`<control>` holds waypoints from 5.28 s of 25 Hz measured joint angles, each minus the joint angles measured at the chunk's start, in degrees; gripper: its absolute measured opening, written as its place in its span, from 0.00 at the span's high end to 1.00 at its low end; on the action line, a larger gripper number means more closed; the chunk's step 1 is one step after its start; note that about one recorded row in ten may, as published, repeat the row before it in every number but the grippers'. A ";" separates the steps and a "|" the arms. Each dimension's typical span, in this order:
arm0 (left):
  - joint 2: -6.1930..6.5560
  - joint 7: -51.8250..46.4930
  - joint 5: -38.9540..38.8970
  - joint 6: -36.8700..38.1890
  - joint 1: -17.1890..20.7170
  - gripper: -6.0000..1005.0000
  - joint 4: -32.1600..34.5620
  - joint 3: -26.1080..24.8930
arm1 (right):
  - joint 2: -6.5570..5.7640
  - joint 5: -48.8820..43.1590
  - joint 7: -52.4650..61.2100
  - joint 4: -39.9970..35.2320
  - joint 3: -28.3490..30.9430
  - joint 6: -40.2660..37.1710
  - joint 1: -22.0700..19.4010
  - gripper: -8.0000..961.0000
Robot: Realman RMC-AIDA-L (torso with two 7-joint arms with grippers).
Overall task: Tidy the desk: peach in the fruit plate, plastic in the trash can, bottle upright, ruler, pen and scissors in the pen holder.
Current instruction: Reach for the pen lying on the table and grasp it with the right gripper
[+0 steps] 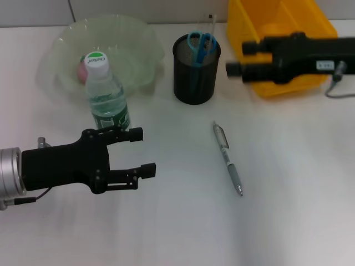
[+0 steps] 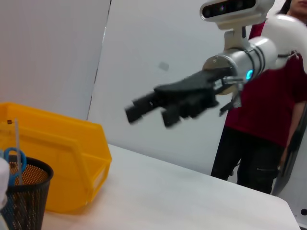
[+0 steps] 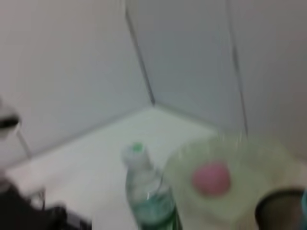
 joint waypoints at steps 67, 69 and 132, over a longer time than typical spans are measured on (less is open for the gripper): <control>-0.29 -13.38 13.00 4.72 -0.38 0.16 18.35 0.63 | 0.85 -40.57 48.85 25.93 -26.40 6.51 32.40 0.27; -0.30 -13.38 13.00 4.69 -0.36 0.16 18.32 0.57 | 0.85 -40.47 48.84 26.15 -27.11 7.08 32.40 0.28; -0.58 -12.76 13.00 4.48 0.73 0.16 18.19 0.85 | 0.85 -36.51 48.68 29.22 -34.03 11.97 31.82 0.63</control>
